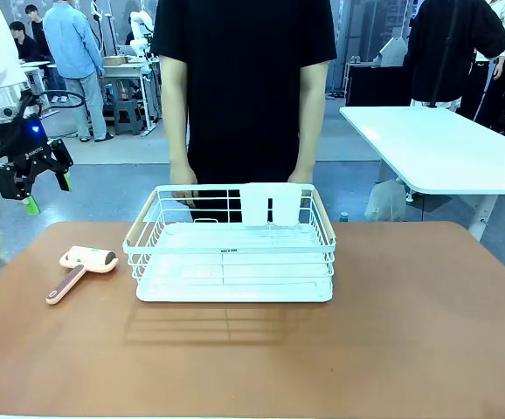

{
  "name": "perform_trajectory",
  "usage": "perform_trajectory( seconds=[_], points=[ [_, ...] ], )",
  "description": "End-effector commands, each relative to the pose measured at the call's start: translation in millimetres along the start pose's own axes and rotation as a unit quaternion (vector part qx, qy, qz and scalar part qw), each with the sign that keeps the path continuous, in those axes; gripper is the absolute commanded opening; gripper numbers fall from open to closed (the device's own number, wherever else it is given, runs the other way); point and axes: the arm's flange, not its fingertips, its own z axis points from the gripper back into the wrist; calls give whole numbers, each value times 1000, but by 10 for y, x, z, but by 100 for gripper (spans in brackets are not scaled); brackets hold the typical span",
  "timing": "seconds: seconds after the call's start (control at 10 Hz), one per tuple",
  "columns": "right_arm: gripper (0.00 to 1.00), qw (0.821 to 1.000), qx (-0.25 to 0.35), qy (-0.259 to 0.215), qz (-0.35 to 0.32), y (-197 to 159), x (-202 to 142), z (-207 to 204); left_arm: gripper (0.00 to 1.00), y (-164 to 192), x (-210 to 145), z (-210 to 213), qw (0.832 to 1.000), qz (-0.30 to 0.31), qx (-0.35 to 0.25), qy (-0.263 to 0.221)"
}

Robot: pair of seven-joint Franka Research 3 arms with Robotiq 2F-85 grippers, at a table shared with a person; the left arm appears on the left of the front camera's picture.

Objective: Clean the table.
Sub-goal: Place the Lint Roller down when the Dish drying rack is positioned in the middle of the table.

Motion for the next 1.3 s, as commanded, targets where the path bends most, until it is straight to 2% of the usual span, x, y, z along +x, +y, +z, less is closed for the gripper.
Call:
perform_trajectory(
  seconds=[0.0,1.2],
  points=[
    [100,1000,9,-2,11,24,9,9,100,14,8,-23,1000,0,-8,-4],
    [100,1000,9,-2,11,24,9,9,100,14,8,-23,1000,0,-8,-4]
  ],
)
